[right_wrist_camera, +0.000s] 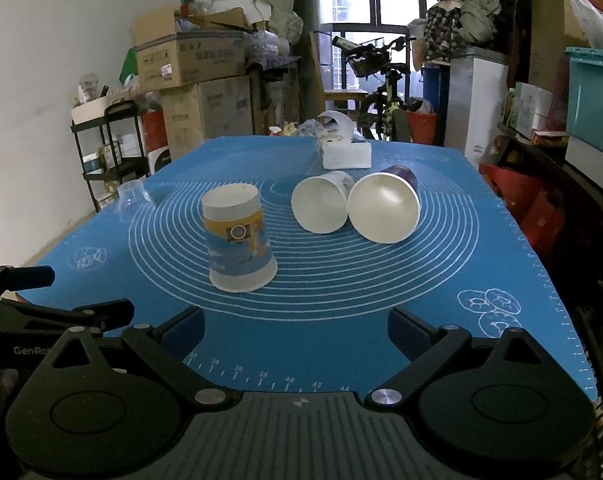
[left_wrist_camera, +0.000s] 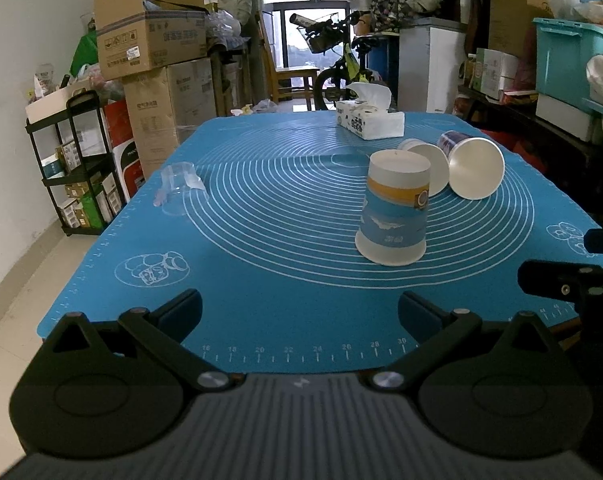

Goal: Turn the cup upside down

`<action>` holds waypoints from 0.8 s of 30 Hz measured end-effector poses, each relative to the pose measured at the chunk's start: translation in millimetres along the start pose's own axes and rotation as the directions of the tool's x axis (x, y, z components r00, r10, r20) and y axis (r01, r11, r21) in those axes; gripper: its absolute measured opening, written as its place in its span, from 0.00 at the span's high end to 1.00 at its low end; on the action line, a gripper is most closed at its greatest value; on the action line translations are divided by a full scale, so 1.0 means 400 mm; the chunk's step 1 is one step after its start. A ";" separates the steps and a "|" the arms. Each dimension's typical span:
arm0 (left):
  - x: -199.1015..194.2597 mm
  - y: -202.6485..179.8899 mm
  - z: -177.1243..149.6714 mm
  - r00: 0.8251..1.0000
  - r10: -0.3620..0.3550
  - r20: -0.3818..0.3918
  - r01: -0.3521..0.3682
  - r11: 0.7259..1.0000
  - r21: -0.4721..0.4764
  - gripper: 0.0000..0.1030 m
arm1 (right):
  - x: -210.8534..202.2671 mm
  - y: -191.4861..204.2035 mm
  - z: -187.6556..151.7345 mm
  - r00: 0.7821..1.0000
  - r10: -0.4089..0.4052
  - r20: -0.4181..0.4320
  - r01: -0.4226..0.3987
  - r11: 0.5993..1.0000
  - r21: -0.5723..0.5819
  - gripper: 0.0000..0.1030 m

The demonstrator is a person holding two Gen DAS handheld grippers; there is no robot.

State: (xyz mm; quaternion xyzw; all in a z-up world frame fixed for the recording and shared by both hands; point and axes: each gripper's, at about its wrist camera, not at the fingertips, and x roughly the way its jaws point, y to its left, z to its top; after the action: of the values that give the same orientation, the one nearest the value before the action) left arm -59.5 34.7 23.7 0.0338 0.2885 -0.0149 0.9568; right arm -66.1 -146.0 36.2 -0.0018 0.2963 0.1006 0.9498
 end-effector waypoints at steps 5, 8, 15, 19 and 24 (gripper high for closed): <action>0.001 -0.003 -0.001 1.000 -0.003 -0.002 0.003 1.000 0.003 0.00 | 0.002 0.002 0.000 1.000 0.001 -0.002 -0.001 1.000 -0.001 0.05; 0.001 -0.005 -0.003 1.000 -0.005 -0.002 0.005 1.000 0.007 0.00 | 0.005 0.002 -0.002 1.000 0.004 -0.007 -0.004 1.000 0.000 0.05; 0.000 -0.004 -0.003 1.000 0.002 0.000 -0.002 1.000 0.005 0.00 | 0.007 0.003 -0.003 1.000 0.006 -0.012 -0.006 1.000 -0.001 0.05; 0.001 -0.004 -0.003 1.000 0.003 -0.001 -0.003 1.000 0.006 0.00 | 0.007 0.003 -0.004 1.000 0.006 -0.012 -0.006 1.000 -0.001 0.05; 0.000 -0.004 -0.003 1.000 0.002 0.000 -0.002 1.000 0.005 0.00 | 0.007 0.003 -0.004 1.000 0.005 -0.013 -0.005 1.000 -0.002 0.05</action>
State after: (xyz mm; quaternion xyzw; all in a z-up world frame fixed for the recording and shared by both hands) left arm -60.2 33.3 22.5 0.0365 0.2884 -0.0145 0.9567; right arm -65.0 -144.3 33.6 -0.0026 0.3021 0.1031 0.9477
